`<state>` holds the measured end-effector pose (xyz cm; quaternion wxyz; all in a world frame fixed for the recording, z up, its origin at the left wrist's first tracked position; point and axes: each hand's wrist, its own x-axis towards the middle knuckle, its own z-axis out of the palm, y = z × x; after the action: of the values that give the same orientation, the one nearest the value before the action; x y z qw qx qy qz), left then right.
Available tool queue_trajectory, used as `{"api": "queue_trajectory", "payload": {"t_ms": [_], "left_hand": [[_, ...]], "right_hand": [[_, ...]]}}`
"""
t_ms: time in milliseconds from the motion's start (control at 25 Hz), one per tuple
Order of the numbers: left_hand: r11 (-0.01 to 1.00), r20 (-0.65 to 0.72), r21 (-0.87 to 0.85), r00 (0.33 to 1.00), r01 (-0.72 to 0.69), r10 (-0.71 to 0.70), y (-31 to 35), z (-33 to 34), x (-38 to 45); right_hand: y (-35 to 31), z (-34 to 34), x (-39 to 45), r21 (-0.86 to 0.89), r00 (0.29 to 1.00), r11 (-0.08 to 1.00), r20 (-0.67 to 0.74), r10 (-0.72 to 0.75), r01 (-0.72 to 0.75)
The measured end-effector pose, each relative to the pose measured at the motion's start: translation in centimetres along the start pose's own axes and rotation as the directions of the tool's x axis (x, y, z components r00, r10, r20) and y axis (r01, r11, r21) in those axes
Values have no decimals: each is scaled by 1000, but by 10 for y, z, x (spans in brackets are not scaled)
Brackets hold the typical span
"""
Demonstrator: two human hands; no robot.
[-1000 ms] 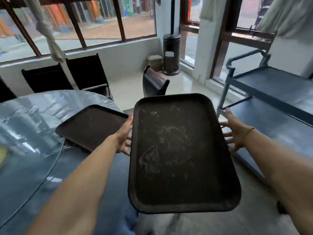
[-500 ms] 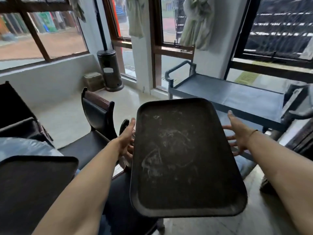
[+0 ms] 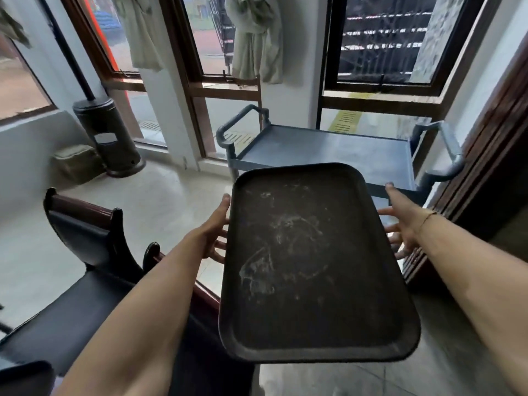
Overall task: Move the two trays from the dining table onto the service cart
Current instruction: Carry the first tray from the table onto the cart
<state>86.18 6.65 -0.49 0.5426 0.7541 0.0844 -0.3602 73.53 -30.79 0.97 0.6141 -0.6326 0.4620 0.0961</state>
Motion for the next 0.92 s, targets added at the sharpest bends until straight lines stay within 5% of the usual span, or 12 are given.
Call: {"api": "queue_trajectory", "payload": {"t_ms": [520,920], "left_hand": [[1000,-79,2,997,-5,5,131,95,134],[1000,-207,2,978,17,-16,181,96,198]], "right_hand": [[-129,-95,144,-11,998,999,45,-43,43],[-192,-82,212,-51,993,998,113,-36,42]]}}
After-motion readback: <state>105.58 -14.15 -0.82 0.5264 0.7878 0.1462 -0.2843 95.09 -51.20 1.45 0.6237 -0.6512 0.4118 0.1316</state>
